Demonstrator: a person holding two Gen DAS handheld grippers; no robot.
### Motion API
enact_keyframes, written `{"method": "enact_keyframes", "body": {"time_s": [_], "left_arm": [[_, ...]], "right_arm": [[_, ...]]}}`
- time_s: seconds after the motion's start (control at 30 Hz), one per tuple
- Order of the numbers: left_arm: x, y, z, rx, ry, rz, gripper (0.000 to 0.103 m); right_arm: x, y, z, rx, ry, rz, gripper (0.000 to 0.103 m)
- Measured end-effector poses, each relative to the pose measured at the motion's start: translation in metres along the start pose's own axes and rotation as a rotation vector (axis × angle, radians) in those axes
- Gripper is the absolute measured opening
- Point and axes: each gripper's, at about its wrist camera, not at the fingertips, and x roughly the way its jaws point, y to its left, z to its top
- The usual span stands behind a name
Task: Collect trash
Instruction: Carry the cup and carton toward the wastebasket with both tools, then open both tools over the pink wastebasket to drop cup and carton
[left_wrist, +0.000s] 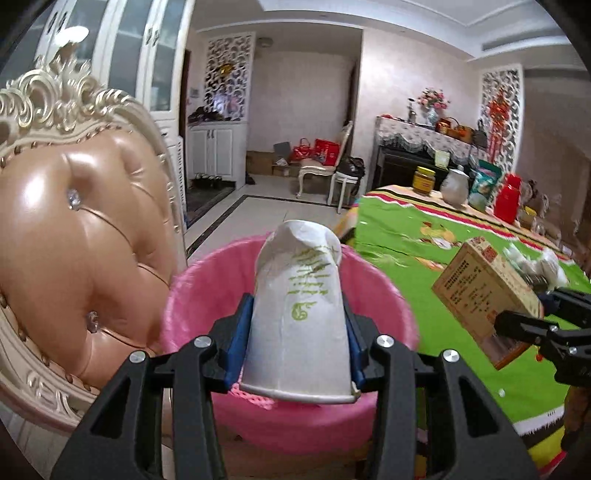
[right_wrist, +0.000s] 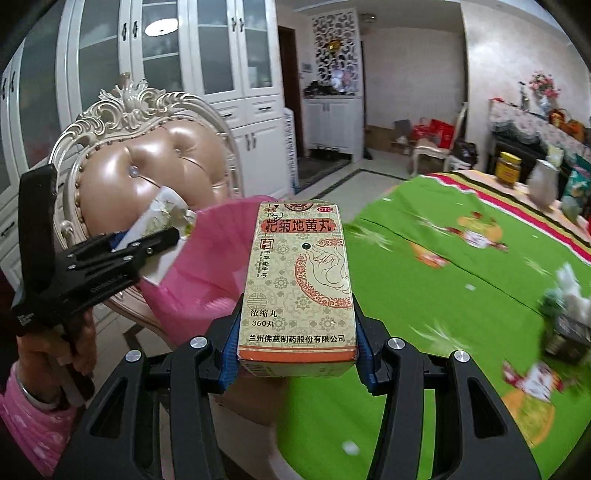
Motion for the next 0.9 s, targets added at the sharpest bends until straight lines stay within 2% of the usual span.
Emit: {"method": "enact_keyframes", "body": {"time_s": [0.17,0.47,0.5,0.53,0.6,0.67,0.73,0.83,0.9], "left_arm": [[0.017,0.02,0.013,-0.007,0.002,0.054,0.043],[0.049,0.042,0.021,-0.022,0.032,0.055,0.046],[0.052,0.043,0.02,-0.024,0.039,0.066,0.055],[0.055,0.044,0.021,-0.024,0.042,0.09,0.073],[0.05,0.041,0.018,-0.02,0.004,0.122,0.083],[0.043,0.037,0.015,0.008,-0.023,0.148,0.087],[0.036,0.033,0.012,0.032,-0.034,0.179,0.096],[0.026,0.027,0.007,0.048,-0.055,0.227,0.098],[0.021,0.019,0.005,0.053,-0.054,0.224,0.098]], "right_arm": [[0.032,0.011,0.019,-0.013,0.023,0.03,0.049],[0.075,0.033,0.03,-0.043,0.065,0.069,0.05],[0.077,0.034,0.03,-0.052,0.054,0.075,0.055],[0.077,0.035,0.03,-0.055,0.046,0.078,0.069],[0.072,0.03,0.027,-0.046,0.02,0.087,0.075],[0.065,0.023,0.021,-0.042,0.021,0.07,0.075],[0.055,0.017,0.016,-0.044,0.011,0.044,0.075],[0.035,0.0,0.006,-0.018,0.001,0.015,0.075],[0.022,-0.011,0.001,0.001,-0.008,0.0,0.075]]}}
